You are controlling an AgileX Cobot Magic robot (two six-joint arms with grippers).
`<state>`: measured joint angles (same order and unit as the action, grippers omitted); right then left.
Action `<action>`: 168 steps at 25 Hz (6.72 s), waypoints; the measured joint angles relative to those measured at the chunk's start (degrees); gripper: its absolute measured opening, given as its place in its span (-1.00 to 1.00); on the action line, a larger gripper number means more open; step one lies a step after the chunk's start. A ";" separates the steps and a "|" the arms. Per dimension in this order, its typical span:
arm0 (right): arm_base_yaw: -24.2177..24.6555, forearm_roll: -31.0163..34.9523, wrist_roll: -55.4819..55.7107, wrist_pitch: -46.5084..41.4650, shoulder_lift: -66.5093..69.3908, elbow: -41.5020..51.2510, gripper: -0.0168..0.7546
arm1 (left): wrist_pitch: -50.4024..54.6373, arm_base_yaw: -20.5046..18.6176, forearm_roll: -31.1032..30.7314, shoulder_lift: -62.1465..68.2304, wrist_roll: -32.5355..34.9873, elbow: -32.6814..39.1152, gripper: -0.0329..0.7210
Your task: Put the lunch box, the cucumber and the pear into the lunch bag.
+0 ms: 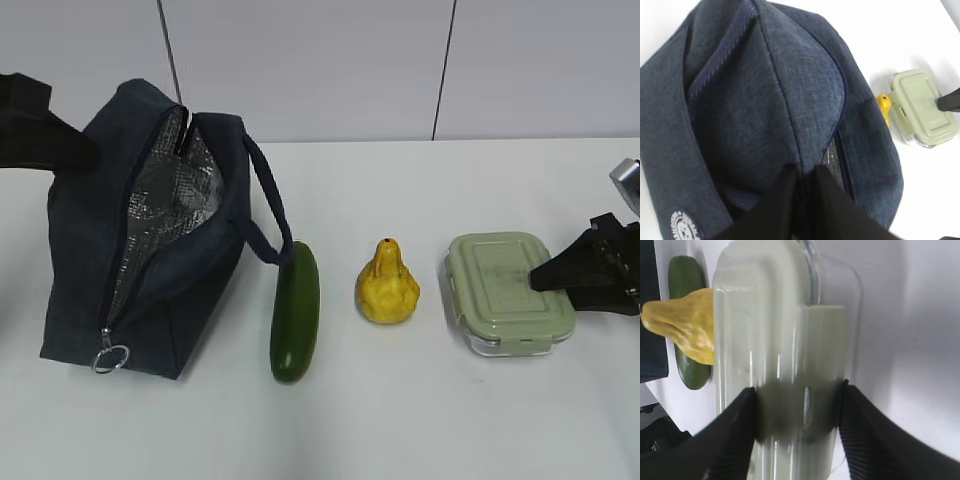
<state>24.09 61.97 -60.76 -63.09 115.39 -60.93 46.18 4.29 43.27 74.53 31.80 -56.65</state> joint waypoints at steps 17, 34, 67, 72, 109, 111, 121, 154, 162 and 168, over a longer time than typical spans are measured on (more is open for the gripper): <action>0.00 2.99 0.02 -1.20 0.13 0.00 0.05 | 3.42 0.00 2.09 0.05 0.00 -0.06 -0.86; 0.00 4.90 0.02 -1.20 0.13 0.00 0.05 | 2.64 4.76 2.19 1.98 0.00 -0.06 -0.86; 0.00 7.97 2.65 -1.46 -6.47 0.00 0.05 | 1.00 4.76 2.39 4.45 0.00 -0.06 -0.86; -1.24 8.60 3.33 -1.46 -8.83 0.00 0.05 | 1.00 4.76 2.39 4.45 0.00 -0.06 -0.86; -29.13 12.40 11.61 -3.93 -15.56 -14.97 0.05 | 0.13 4.76 2.45 4.45 0.05 -0.06 -0.86; -30.98 12.40 11.61 -3.93 -15.56 -14.97 0.05 | -0.17 4.76 2.80 4.45 0.05 -0.06 -0.86; -36.01 12.89 11.61 8.63 -15.56 -14.97 0.05 | -0.56 4.76 4.67 4.45 0.05 -0.06 -0.86; -38.81 6.70 12.97 15.35 -11.08 -14.97 0.05 | -3.53 4.76 18.41 4.45 4.13 -0.06 -0.86; -39.08 9.62 12.60 15.35 -9.92 -14.97 0.05 | -2.12 4.81 20.77 4.85 4.42 -0.06 -0.86; -41.64 9.75 12.04 16.42 -9.92 -14.97 0.05 | 0.27 4.81 23.32 6.93 6.39 -0.06 -0.86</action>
<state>-17.55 71.72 -48.72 -46.68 105.47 -75.91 46.45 9.11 66.59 81.46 38.20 -56.71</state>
